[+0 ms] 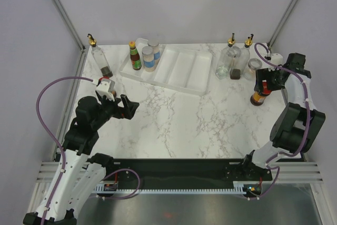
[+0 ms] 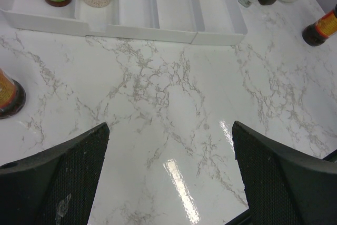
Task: Organize the condiment bottles
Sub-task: Pick up the bottle from the corner of the board.
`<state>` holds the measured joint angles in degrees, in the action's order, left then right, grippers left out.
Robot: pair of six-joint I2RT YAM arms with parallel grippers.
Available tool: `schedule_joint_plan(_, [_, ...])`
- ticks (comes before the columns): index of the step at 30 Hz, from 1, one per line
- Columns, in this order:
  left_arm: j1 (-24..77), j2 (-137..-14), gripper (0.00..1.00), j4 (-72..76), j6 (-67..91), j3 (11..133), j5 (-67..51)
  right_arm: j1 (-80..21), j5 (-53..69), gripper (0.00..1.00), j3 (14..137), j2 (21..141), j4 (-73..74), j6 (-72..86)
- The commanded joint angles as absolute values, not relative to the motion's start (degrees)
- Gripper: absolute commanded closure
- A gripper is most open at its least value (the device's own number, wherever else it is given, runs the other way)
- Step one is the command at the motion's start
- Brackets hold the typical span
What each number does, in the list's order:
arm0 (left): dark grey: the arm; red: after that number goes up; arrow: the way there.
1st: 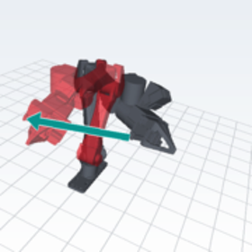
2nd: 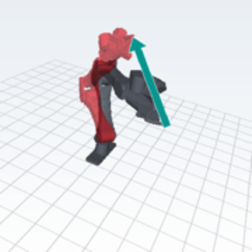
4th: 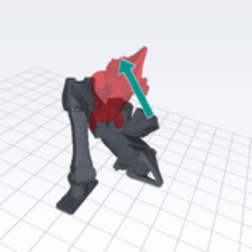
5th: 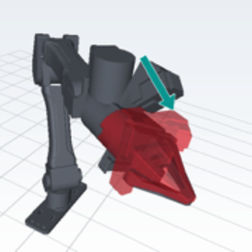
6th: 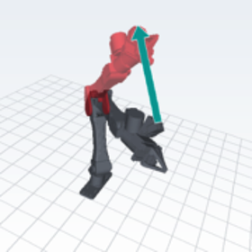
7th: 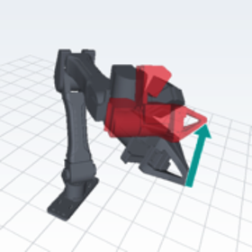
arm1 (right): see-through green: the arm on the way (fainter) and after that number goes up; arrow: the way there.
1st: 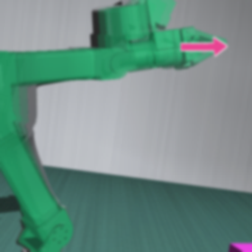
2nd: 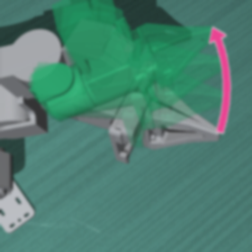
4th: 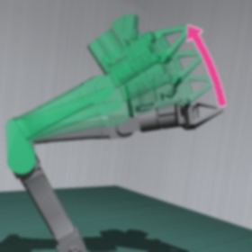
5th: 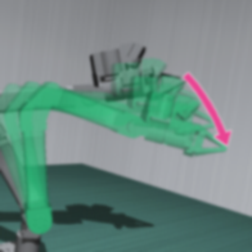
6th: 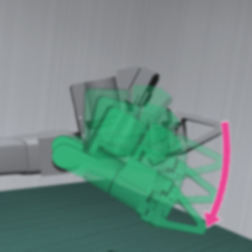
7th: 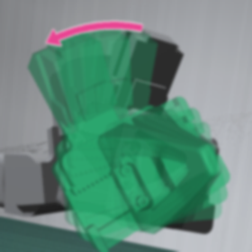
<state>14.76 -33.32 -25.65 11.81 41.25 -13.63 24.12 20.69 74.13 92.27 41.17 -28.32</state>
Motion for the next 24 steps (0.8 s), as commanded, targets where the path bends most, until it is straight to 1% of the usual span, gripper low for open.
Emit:
schedule_joint_plan(1, [14.85, -33.4, 0.0, -23.82, 9.93, 41.22, -13.53, 24.26, 20.92, 0.05, 74.44, 93.69, 38.24, -27.07])
schedule_joint_plan(12, [14.85, -33.14, 0.0, -23.82, 9.84, 41.22, -13.01, 24.26, 20.57, 0.16, 73.92, 95.45, 36.39, -26.28])
schedule_joint_plan(15, [14.94, -33.13, 0.0, -23.82, 9.93, 41.22, -12.74, 24.26, 20.83, 0.2, 73.92, 95.45, 36.39, -26.28])
schedule_joint_plan(16, [14.94, -33.13, 0.0, -23.82, 9.93, 41.22, -12.74, 24.26, 20.83, 0.26, 73.92, 95.54, 36.39, -26.37])
schedule_joint_plan(18, [14.85, -33.13, 0.0, -23.73, 9.84, 41.22, -12.66, 24.26, 21.27, 0.34, 73.92, 95.62, 36.56, -26.54])
schedule_joint_plan(19, [14.94, -33.13, 0.0, -23.73, 9.84, 41.22, -12.57, 24.26, 21.27, 0.45, 73.83, 95.71, 36.56, -26.63])
schedule_joint_plan(20, [14.94, -33.05, 0.0, -23.73, 9.84, 41.31, -12.66, 24.26, 21.36, 0.53, 73.74, 95.54, 36.74, -26.8])
schedule_joint_plan(21, [14.94, -33.05, 0.0, -23.9, 9.84, 41.31, -12.66, 24.26, 21.27, 0.65, 73.65, 95.28, 36.74, -27.15])
schedule_joint_plan(22, [14.94, -33.05, 0.0, -23.91, 9.84, 41.31, -12.57, 24.26, 21.18, 0.81, 73.22, 94.66, 36.74, -27.42])
schedule_joint_plan(24, [14.85, -32.96, 0.0, -23.82, 9.84, 41.22, -12.48, 24.26, 21.27, 0.9, 72.69, 93.7, 36.83, -28.12])
